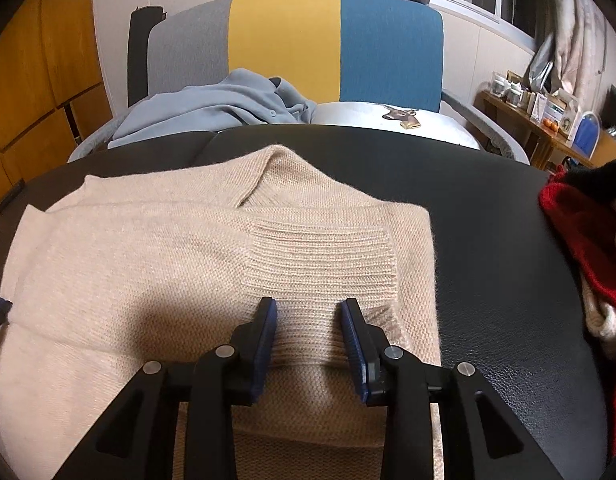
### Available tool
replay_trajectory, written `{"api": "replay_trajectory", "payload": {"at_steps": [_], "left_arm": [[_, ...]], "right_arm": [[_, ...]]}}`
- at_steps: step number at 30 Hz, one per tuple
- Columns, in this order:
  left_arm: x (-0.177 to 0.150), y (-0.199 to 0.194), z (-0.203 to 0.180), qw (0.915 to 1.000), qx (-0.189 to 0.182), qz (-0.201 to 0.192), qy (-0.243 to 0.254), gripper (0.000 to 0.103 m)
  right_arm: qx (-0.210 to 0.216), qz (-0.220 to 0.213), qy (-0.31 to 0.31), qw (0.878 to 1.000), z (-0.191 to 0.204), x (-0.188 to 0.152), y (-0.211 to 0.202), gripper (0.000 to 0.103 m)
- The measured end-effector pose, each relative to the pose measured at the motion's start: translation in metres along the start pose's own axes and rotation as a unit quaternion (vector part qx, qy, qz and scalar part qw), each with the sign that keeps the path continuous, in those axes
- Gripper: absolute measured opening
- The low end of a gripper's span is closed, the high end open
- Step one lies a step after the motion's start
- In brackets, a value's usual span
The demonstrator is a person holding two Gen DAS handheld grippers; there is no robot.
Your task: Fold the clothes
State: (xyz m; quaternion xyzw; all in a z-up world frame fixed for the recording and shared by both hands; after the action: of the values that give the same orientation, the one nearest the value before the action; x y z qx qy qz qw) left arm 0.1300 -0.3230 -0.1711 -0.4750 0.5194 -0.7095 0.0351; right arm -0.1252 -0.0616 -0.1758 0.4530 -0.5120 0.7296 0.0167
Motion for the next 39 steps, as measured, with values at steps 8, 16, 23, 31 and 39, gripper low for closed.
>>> {"api": "replay_trajectory", "payload": {"at_steps": [8, 16, 23, 31, 39], "left_arm": [[-0.029, -0.030, 0.043, 0.9962, -0.018, 0.004, -0.085, 0.034], [-0.038, -0.043, 0.075, 0.9836, -0.099, 0.003, -0.151, 0.034], [0.000, -0.021, 0.031, 0.9942, -0.078, -0.017, -0.072, 0.034], [0.017, 0.024, 0.018, 0.9995, -0.017, 0.001, -0.027, 0.033], [0.056, 0.052, -0.004, 0.9998, 0.015, 0.008, 0.012, 0.034]], "right_arm": [[0.006, -0.001, 0.007, 1.000, -0.002, -0.001, 0.000, 0.037], [-0.001, -0.001, 0.002, 1.000, -0.001, -0.001, 0.001, 0.039], [0.000, -0.001, 0.005, 1.000, -0.004, -0.001, 0.001, 0.041], [-0.005, 0.002, 0.003, 1.000, -0.005, 0.000, 0.005, 0.046], [-0.022, 0.010, -0.004, 1.000, -0.015, 0.022, 0.026, 0.058]]}}
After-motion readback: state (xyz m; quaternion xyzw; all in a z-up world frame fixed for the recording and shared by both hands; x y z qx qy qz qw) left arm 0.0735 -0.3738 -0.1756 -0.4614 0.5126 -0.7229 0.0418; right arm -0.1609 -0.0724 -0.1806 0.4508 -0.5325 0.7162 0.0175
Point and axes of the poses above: each gripper's, at about its wrist camera, not at the fingertips, and y roughly the way its jaws point, z to its left, x to its top, the point moved 4 cm from there along y, roughly the way its jaws point, and after that the axes turned 6 degrees about x, right-handed, at the moved point
